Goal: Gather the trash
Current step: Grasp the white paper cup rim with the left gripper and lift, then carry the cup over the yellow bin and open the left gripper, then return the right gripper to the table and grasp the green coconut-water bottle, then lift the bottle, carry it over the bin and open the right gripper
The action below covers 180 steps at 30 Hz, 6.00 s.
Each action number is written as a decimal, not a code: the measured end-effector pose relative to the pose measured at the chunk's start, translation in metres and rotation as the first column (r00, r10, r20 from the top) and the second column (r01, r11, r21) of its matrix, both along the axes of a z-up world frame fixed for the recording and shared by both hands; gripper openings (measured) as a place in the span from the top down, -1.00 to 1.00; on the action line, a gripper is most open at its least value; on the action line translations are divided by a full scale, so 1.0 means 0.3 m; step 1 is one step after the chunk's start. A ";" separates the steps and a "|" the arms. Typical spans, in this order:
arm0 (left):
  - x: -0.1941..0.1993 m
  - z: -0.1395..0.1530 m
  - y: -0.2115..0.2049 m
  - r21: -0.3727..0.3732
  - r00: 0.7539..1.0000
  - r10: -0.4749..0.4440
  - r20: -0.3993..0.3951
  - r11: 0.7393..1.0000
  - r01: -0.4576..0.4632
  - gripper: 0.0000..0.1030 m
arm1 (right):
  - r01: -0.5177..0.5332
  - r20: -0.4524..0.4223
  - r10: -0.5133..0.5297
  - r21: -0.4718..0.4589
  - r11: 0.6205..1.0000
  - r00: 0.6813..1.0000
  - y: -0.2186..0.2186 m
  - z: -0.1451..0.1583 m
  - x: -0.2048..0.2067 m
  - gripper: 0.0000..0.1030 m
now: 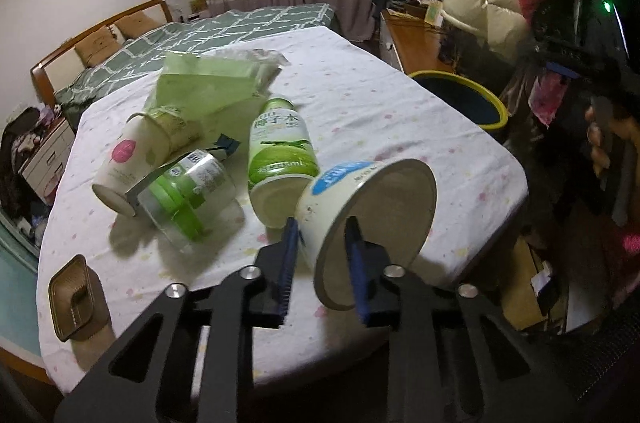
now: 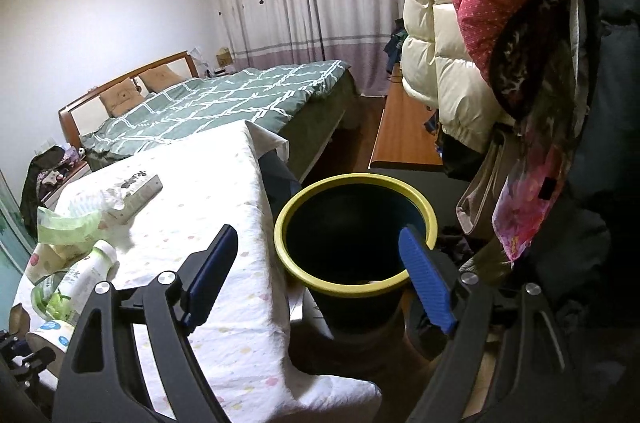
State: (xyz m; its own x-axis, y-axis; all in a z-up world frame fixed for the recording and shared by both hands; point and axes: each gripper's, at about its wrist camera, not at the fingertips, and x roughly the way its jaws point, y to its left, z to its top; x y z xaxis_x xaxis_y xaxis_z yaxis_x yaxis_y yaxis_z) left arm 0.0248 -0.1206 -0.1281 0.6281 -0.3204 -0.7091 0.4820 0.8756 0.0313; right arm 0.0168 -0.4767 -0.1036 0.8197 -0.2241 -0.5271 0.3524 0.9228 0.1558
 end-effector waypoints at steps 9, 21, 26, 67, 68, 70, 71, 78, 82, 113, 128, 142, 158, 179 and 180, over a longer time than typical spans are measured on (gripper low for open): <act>-0.018 0.046 0.015 -0.019 1.000 0.010 0.021 1.000 -0.010 0.89 | -0.017 0.005 0.017 0.011 1.000 1.000 0.012 -0.002 0.000 -0.52; 0.140 0.175 -0.201 -0.072 0.997 -0.063 0.033 0.995 0.065 0.89 | 0.070 0.031 -0.069 -0.016 0.997 0.997 -0.068 0.022 -0.077 -0.52; 0.255 0.194 -0.417 -0.079 0.992 -0.124 0.036 0.989 0.126 0.89 | 0.125 0.029 -0.125 -0.012 0.992 0.992 -0.139 0.005 -0.122 -0.52; 0.413 0.283 -0.646 -0.145 0.997 -0.081 0.014 0.986 0.083 -0.62 | 0.103 -0.102 -0.098 0.047 0.994 0.990 -0.188 -0.168 -0.052 -0.52; 0.392 0.306 -0.570 -0.147 0.998 -0.050 0.029 0.988 0.054 -0.64 | 0.076 -0.106 -0.070 0.047 0.996 0.992 -0.156 -0.169 -0.032 -0.52; 0.347 0.345 -0.421 -0.154 0.998 0.012 0.055 0.988 -0.004 -0.68 | 0.032 -0.111 -0.026 0.049 0.998 0.993 -0.102 -0.170 -0.003 -0.52; 0.327 0.354 -0.359 -0.153 0.997 0.041 0.069 0.988 -0.030 -0.69 | 0.005 -0.114 0.000 0.050 0.999 0.993 -0.070 -0.171 0.014 -0.52; 0.182 0.409 0.092 -0.170 0.941 0.305 0.149 0.945 -0.280 -0.75 | -0.212 -0.117 0.215 0.034 0.977 0.970 0.230 -0.163 0.108 -0.52; 0.109 0.411 0.303 -0.203 0.887 0.429 0.168 0.896 -0.395 -0.79 | -0.354 -0.078 0.356 0.033 0.935 0.931 0.434 -0.146 0.127 -0.52; 0.138 0.252 0.448 -0.239 0.883 0.464 0.063 0.866 -0.438 -0.81 | -0.468 -0.151 0.467 0.027 0.883 0.872 0.759 -0.245 0.235 -0.42; 0.154 0.223 0.425 -0.229 0.881 0.469 0.060 0.866 -0.445 -0.81 | -0.553 -0.011 0.554 0.053 0.832 0.832 0.699 -0.179 0.172 0.03; 0.163 0.210 0.390 -0.210 0.890 0.453 0.057 0.877 -0.433 -0.81 | -0.554 0.079 0.549 0.171 0.815 0.832 0.504 -0.009 0.129 0.04; 0.179 0.203 0.358 -0.190 0.897 0.439 0.051 0.886 -0.423 -0.82 | -0.447 0.155 0.424 0.176 0.877 0.892 0.256 0.111 0.099 0.04; 0.251 0.195 0.315 -0.158 0.895 0.445 0.027 0.886 -0.436 -0.82 | 0.062 -0.138 -0.047 0.105 0.993 0.989 -0.298 -0.251 0.407 0.04; 0.258 0.192 0.309 -0.154 0.896 0.444 0.024 0.887 -0.435 -0.82 | 0.069 -0.161 -0.051 0.109 0.992 0.986 -0.307 -0.283 0.421 0.03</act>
State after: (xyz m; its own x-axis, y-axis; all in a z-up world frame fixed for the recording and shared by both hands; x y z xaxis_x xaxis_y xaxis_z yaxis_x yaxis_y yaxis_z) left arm 0.1021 -0.0278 -0.0705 0.7659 -0.0955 -0.6358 0.0477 0.9946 -0.0920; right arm 0.1432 -0.5687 -0.1885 0.7114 -0.2012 -0.6734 0.4348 0.8788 0.1967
